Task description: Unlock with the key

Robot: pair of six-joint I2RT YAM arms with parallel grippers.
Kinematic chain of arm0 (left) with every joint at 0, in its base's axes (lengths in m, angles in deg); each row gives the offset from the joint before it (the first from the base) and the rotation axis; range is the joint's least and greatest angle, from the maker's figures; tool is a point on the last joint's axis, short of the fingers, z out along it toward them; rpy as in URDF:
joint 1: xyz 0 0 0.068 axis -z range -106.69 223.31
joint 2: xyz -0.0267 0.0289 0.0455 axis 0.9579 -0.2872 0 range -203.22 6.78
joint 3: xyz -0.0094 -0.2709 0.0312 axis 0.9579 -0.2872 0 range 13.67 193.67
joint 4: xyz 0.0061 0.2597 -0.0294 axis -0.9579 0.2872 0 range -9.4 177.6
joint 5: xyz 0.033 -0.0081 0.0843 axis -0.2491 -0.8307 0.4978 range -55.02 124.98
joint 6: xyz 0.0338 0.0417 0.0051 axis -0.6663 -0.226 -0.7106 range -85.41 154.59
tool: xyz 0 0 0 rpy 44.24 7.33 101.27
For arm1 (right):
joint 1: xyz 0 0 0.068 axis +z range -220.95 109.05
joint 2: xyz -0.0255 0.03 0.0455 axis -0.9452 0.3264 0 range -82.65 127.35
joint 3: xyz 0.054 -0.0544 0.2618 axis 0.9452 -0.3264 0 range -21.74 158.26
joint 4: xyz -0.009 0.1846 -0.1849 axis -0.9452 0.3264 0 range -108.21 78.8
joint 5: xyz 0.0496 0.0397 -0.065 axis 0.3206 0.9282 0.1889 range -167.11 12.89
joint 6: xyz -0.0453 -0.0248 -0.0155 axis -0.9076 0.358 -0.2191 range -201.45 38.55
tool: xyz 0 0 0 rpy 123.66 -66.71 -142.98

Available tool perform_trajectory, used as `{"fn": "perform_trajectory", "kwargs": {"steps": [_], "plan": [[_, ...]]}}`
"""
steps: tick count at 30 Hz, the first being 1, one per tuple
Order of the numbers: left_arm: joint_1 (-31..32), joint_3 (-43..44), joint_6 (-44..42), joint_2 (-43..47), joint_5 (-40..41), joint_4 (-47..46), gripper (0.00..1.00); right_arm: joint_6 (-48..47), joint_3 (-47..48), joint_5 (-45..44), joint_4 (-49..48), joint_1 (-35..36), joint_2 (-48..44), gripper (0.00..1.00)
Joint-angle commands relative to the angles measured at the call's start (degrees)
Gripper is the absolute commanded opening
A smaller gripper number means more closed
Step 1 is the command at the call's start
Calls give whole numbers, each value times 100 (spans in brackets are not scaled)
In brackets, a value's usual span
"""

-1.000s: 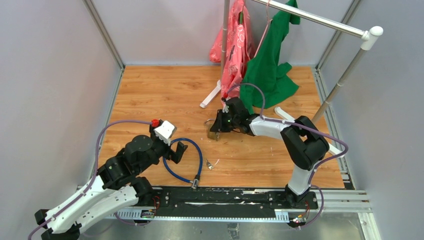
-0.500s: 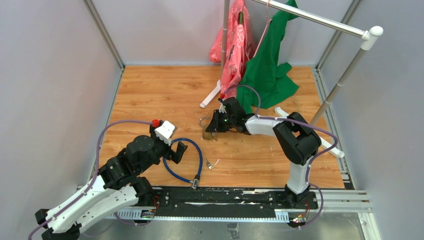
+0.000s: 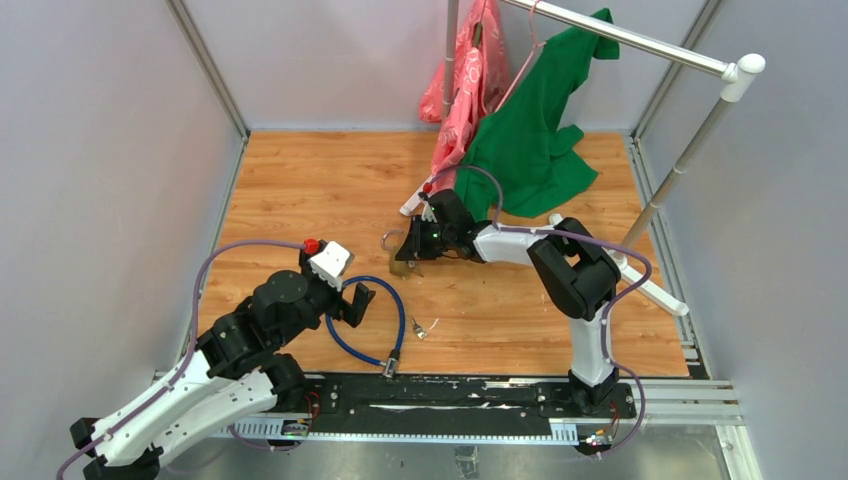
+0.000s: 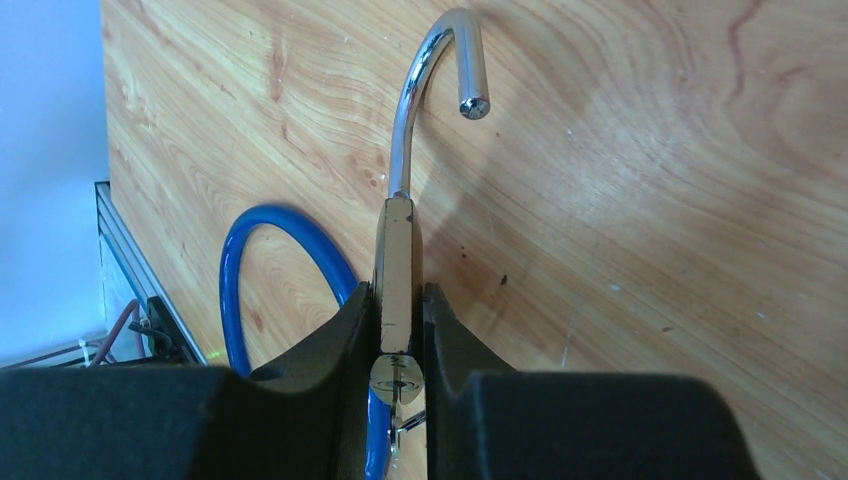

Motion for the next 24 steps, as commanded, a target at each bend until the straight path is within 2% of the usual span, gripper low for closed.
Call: {"fn": "perform_trajectory", "kwargs": {"steps": [1,5,8,17,19,22,24], "plan": [[13,-53,76,-6,110,-32,100,58,190,59,337,135,147,14],[13,-53,80,0,119,-26,100,-3,135,-83,476,154,14,31],[13,-47,87,-2,144,-31,100,-68,92,-234,642,162,-136,39],[13,-54,102,-13,181,-24,100,-324,-70,-702,1178,243,-673,52],[13,-53,102,-19,185,-29,100,-408,-102,-861,1284,263,-821,61],[13,-47,108,-20,211,-31,100,-481,-225,-1115,1594,280,-1029,68],[13,-53,111,-20,215,-27,100,-522,-326,-1244,1699,284,-1175,69]]}}
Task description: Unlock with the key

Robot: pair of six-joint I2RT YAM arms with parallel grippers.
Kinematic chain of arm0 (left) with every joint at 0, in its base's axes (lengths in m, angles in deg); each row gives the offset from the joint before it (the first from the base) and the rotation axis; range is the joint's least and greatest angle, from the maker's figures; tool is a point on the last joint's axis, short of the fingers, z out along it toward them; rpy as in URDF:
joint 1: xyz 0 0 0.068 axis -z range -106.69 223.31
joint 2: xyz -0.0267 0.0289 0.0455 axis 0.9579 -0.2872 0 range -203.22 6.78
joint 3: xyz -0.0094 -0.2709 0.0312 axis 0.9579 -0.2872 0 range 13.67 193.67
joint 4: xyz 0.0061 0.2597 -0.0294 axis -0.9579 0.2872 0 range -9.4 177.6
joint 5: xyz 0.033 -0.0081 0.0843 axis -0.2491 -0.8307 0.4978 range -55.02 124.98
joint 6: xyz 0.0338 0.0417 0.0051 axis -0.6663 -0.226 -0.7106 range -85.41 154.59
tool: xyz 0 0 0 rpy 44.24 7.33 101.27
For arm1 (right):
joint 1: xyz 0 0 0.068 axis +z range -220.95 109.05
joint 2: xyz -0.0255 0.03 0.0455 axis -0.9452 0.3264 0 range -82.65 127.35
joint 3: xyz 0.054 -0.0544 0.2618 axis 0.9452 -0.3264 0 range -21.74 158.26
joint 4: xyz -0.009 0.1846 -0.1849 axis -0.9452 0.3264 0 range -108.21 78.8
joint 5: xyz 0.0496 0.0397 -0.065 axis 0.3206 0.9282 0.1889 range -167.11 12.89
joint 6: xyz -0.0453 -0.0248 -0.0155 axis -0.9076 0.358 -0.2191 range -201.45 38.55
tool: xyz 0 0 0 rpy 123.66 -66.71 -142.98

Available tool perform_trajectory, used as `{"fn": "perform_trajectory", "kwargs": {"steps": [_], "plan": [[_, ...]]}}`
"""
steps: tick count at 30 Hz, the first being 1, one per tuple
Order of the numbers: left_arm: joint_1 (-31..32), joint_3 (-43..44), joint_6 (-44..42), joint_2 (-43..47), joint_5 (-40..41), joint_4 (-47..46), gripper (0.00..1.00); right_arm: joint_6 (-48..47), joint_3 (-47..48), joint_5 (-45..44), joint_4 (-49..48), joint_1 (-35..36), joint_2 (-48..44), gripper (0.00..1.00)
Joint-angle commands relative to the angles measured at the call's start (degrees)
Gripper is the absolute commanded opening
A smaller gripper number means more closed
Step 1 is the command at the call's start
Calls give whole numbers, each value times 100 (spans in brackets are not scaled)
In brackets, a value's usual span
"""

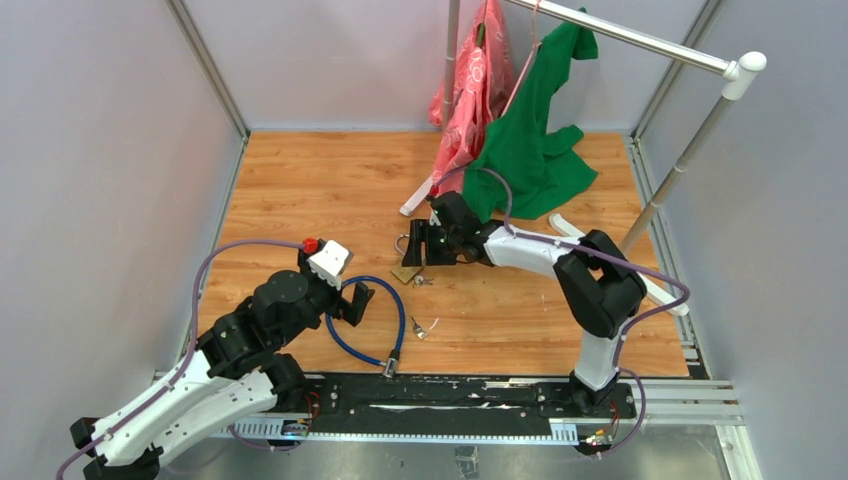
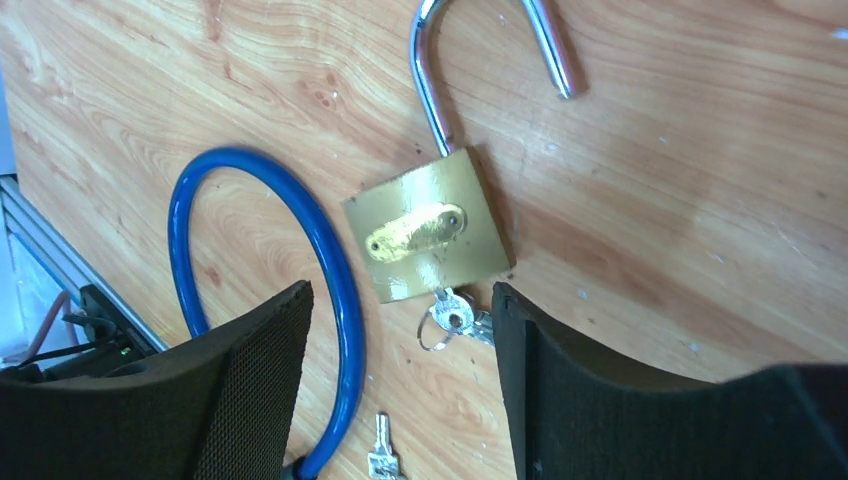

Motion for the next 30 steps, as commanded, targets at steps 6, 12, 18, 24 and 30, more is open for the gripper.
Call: {"fn": "perform_trajectory", "kwargs": {"steps": [6,12,18,24,30], "plan": [[13,-38,64,-69,128,-33,100,-310,-522,-748,626,120,-833,70],[13,-6,98,-173,220,-18,100,-482,-741,-1109,1022,272,-1408,70],[10,175,167,-412,492,134,100,-581,-995,-1568,1467,487,-2001,69],[13,383,300,-709,644,217,100,-651,-1237,-2147,1930,743,-2692,69],[7,518,988,-896,846,239,100,-706,-1516,-2628,2418,1059,-3308,68]]}}
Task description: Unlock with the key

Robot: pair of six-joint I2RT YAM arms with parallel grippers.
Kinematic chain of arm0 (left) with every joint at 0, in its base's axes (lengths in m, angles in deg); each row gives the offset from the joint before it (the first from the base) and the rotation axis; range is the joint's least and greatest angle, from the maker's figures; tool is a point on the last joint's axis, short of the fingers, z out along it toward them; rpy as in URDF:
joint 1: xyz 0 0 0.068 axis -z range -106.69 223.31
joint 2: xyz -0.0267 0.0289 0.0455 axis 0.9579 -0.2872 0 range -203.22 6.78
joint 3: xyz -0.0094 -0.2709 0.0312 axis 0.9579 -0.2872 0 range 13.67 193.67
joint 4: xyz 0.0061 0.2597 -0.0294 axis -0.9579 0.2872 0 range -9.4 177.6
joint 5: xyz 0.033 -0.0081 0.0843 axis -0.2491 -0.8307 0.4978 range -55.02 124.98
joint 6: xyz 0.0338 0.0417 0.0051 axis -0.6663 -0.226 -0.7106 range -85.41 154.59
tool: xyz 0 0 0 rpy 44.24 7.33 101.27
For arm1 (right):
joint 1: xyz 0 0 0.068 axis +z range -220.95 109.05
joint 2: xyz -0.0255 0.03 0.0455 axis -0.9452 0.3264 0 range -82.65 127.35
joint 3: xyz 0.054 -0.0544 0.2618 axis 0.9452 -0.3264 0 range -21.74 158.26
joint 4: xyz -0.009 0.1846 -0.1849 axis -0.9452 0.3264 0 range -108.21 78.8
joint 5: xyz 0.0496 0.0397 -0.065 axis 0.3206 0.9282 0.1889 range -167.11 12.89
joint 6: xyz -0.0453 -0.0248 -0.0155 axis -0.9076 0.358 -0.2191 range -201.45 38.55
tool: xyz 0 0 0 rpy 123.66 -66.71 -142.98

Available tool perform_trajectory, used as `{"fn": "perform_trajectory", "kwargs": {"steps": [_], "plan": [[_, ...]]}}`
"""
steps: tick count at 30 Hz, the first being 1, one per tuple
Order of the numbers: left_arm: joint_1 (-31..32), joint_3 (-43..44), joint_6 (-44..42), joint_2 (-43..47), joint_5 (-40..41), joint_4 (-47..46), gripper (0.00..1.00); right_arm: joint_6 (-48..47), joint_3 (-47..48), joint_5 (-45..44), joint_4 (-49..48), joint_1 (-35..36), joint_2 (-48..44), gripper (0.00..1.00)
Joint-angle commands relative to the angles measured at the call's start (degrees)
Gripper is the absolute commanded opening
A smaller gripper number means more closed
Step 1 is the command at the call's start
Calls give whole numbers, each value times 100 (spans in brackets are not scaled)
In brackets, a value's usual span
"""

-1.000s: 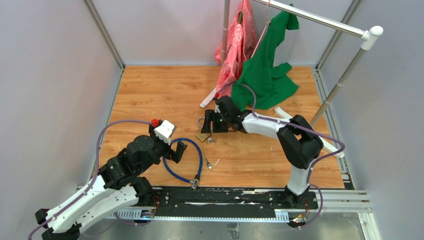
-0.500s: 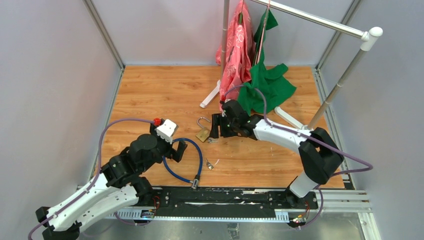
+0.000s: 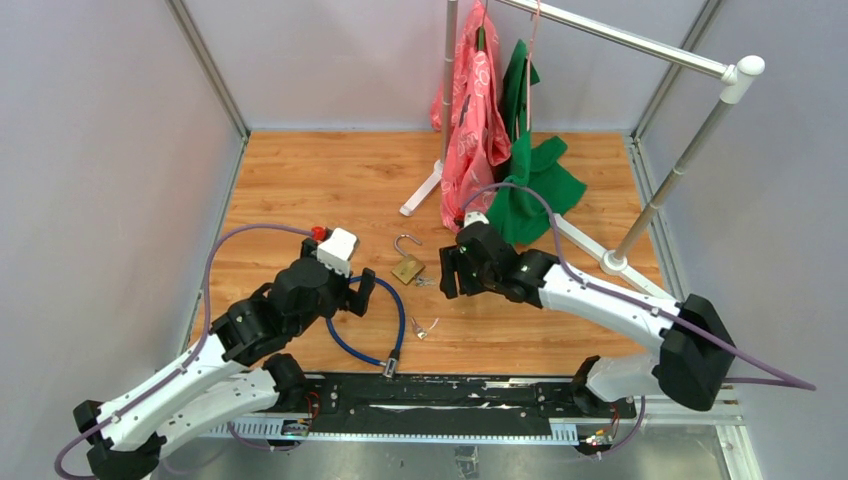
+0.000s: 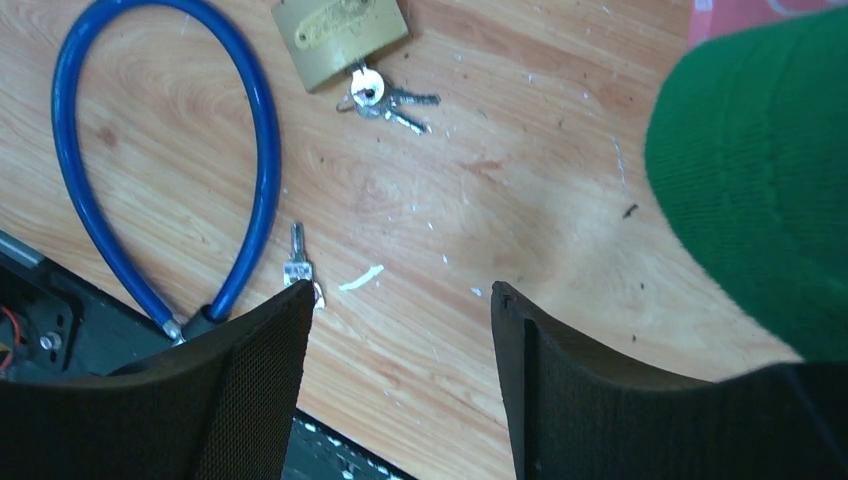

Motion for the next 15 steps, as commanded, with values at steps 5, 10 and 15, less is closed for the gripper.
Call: {"fn": "perform_trajectory", "kwargs": {"steps": [5,10,15], "plan": [[4,314,1112,-585,134,265,95,-115,-676,-630,611,401,-832,65],[17,460,2421,-1641,115,633,82,-19,-907,-629,624,418,-985,64],[415,456,3218,-2269,280,575,80,-21,-882,-635,663,443,-996,63]]}}
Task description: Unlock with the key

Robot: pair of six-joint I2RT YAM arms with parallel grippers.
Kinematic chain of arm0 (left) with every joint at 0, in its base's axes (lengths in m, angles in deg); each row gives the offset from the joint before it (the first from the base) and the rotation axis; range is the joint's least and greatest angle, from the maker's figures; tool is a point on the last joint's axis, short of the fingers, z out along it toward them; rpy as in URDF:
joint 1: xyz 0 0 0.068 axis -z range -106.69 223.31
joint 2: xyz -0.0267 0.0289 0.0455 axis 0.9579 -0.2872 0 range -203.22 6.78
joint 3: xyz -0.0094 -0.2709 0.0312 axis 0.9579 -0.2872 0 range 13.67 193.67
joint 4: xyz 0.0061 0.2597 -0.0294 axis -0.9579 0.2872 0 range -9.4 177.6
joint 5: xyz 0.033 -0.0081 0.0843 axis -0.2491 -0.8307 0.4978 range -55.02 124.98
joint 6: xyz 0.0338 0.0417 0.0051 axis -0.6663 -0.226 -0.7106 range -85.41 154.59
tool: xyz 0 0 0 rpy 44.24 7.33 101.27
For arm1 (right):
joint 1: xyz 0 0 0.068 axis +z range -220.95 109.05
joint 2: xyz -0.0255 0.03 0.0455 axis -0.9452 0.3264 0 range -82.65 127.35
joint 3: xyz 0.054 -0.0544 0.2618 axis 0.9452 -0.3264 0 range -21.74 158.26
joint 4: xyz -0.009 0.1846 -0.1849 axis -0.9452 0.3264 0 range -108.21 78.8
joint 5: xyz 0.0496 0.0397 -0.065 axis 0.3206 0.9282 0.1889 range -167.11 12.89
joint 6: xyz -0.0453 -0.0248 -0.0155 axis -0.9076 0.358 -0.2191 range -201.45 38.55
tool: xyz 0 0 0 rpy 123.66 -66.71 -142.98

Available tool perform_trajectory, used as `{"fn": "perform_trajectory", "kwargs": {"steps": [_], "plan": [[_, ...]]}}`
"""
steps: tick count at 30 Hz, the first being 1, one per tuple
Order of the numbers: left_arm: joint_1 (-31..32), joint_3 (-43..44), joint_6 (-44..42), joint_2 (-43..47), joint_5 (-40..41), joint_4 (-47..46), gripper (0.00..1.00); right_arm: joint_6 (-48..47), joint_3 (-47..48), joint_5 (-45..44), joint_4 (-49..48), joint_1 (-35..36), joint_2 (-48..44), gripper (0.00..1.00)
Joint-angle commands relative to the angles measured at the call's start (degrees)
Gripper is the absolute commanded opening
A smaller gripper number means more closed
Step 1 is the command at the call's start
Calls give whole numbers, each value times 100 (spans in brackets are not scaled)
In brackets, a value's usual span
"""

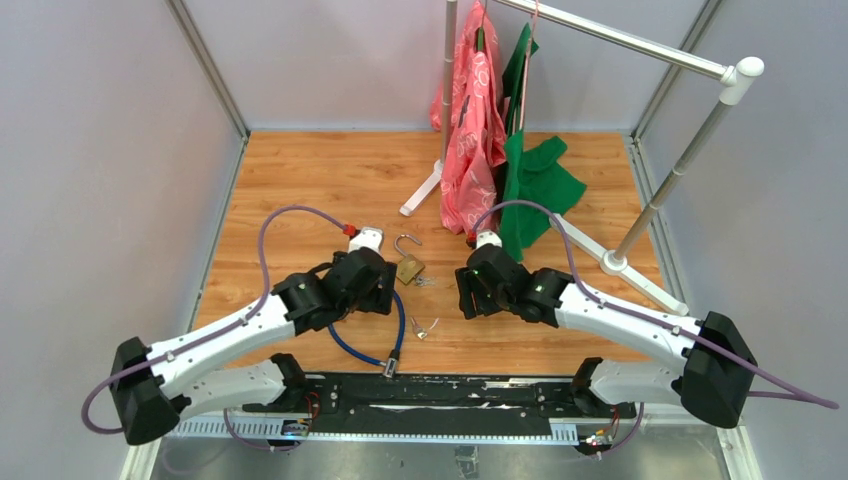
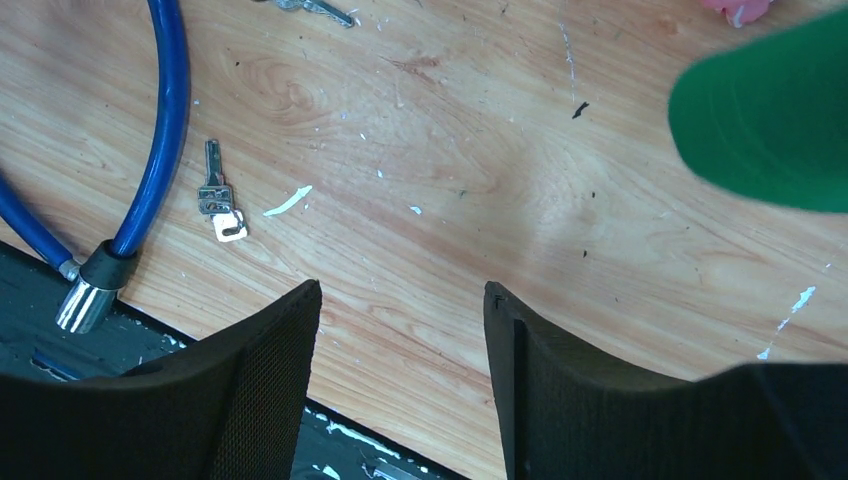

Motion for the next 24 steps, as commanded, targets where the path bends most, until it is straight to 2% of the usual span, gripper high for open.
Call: {"fn": "perform_trajectory", "kwargs": {"steps": [1,14,19,24], "plan": [[404,101,1056,-404,300,134,79,29,-20,-169,190,125,-112,63],[1041,-205,1810,-1499,217,-354,73,48,-351,-179,312,227,-600,63],[1161,-151,2123,-2142,314,-395,63,130,-440,-194,334,252,-680,63],[1248,-208,2293,-2588,293,-642,59,190,-475,-204,326,276,-706,63]]}}
